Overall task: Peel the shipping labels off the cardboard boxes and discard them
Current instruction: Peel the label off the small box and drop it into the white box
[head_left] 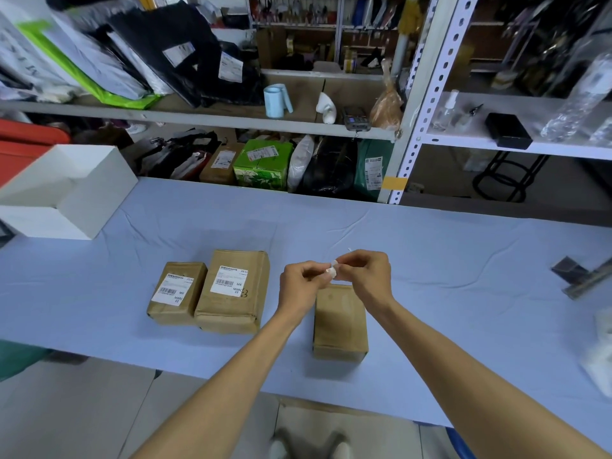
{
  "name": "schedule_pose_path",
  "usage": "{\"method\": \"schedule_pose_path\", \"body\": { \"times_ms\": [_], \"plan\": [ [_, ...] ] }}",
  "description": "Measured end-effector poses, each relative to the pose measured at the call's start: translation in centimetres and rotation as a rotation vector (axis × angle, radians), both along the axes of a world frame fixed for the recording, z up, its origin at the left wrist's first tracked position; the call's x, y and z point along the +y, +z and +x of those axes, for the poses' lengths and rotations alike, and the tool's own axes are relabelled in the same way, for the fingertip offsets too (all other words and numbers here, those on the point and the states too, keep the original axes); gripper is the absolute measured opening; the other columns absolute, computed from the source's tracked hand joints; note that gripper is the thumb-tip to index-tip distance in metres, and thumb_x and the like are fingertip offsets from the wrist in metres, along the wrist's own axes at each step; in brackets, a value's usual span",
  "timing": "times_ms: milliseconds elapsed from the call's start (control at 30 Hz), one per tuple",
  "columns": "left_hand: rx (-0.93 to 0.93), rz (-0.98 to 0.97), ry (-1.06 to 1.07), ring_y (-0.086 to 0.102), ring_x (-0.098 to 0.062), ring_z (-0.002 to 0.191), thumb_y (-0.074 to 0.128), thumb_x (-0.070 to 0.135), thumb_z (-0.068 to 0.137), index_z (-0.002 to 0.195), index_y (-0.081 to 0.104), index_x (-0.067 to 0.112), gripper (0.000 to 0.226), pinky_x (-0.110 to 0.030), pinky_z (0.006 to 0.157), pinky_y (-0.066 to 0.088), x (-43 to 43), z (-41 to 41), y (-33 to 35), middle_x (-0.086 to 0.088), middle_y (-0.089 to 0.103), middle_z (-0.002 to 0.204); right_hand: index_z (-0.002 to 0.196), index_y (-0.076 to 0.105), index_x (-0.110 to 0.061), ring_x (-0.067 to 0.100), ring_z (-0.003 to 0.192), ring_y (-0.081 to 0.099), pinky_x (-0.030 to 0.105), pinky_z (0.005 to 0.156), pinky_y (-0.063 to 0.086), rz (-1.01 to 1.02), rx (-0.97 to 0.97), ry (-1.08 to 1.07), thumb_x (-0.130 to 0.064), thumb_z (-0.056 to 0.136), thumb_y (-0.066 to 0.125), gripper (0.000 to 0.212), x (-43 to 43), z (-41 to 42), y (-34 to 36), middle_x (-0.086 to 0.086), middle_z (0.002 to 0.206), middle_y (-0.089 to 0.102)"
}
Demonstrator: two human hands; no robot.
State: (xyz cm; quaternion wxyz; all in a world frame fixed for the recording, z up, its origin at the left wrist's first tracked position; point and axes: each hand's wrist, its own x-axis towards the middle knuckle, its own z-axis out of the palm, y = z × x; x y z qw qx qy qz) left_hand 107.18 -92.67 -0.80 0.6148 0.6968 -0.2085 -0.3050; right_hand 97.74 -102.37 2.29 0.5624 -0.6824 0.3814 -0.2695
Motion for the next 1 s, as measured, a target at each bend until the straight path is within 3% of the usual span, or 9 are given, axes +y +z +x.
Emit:
{"method": "schedule_pose_path", "body": {
  "times_ms": [133, 300, 400, 467, 567, 700, 867, 1000],
  "plan": [
    [-0.034, 0.018, 0.057, 0.071, -0.018, 0.075, 0.076, 0.002, 0.077, 0.071, 0.072, 0.022, 0.021, -0.036, 0.076, 0.059, -0.1, 0.2, 0.1, -0.003, 0.073, 0.075, 0.076, 0.075, -0.004, 0.015, 0.063, 0.072, 0.027, 0.066, 0.059, -0.039, 0.008, 0.043, -0.003, 0.075, 0.074, 0.002, 0.8, 0.3, 0.3, 0.008, 0.068, 0.073],
    [-0.091, 0.008, 0.052, 0.069, -0.013, 0.072, 0.074, 0.011, 0.082, 0.088, 0.070, 0.023, 0.014, -0.020, 0.066, 0.054, 0.3, 0.8, 0.3, -0.002, 0.071, 0.073, 0.083, 0.078, -0.006, 0.008, 0.068, 0.071, 0.021, 0.064, 0.057, -0.133, 0.063, 0.145, -0.007, 0.079, 0.069, 0.010, 0.6, 0.6, 0.7, 0.004, 0.072, 0.074],
    [-0.089, 0.002, 0.064, 0.066, -0.015, 0.067, 0.075, 0.015, 0.082, 0.080, 0.071, 0.016, 0.005, -0.022, 0.062, 0.051, 0.1, 1.3, 0.9, -0.006, 0.072, 0.073, 0.082, 0.078, -0.015, 0.010, 0.072, 0.072, 0.029, 0.070, 0.059, -0.162, 0.116, 0.246, -0.009, 0.079, 0.066, 0.014, 0.5, 0.7, 0.9, 0.000, 0.073, 0.075],
    [-0.108, 0.042, 0.052, 0.061, -0.014, 0.062, 0.077, 0.019, 0.080, 0.076, 0.069, 0.010, 0.013, -0.024, 0.061, 0.051, -0.1, 1.8, 1.2, -0.007, 0.070, 0.072, 0.078, 0.078, -0.018, 0.018, 0.074, 0.072, 0.039, 0.074, 0.059, -0.144, 0.126, 0.266, -0.008, 0.076, 0.067, 0.015, 0.7, 0.8, 0.7, 0.001, 0.072, 0.075],
    [-0.169, 0.124, -0.012, 0.062, -0.015, 0.067, 0.079, 0.027, 0.078, 0.074, 0.066, 0.015, 0.018, -0.029, 0.065, 0.052, -0.4, 2.7, 2.1, -0.004, 0.070, 0.074, 0.081, 0.078, -0.008, 0.011, 0.075, 0.072, 0.037, 0.079, 0.059, -0.124, 0.086, 0.243, -0.003, 0.075, 0.068, 0.012, 0.6, 1.0, 0.6, 0.003, 0.075, 0.075],
    [-0.124, 0.158, -0.082, 0.068, -0.024, 0.084, 0.078, 0.024, 0.079, 0.073, 0.064, 0.011, 0.020, -0.036, 0.074, 0.059, -0.2, 3.4, 3.0, -0.007, 0.070, 0.086, 0.086, 0.075, 0.002, 0.013, 0.070, 0.073, 0.037, 0.075, 0.060, -0.146, 0.077, 0.300, -0.002, 0.083, 0.065, 0.012, 0.5, 0.9, 1.1, 0.012, 0.079, 0.075],
    [-0.261, 0.168, -0.074, 0.067, -0.019, 0.071, 0.080, 0.016, 0.076, 0.074, 0.063, 0.008, 0.019, -0.032, 0.072, 0.059, -0.3, 2.9, 3.9, -0.007, 0.069, 0.075, 0.076, 0.073, 0.000, 0.016, 0.064, 0.071, 0.042, 0.070, 0.059, -0.284, 0.132, 0.290, -0.001, 0.081, 0.060, 0.014, 0.5, 1.2, 0.8, 0.010, 0.066, 0.071],
    [-0.147, 0.068, -0.006, 0.071, -0.022, 0.070, 0.080, 0.007, 0.075, 0.087, 0.069, 0.010, 0.016, -0.030, 0.071, 0.060, -0.6, 2.7, 4.6, -0.008, 0.071, 0.076, 0.074, 0.073, -0.001, 0.014, 0.059, 0.070, 0.042, 0.064, 0.059, -0.291, 0.114, 0.244, -0.008, 0.083, 0.061, 0.016, 0.5, 1.6, 1.6, 0.009, 0.063, 0.070]
  ]
}}
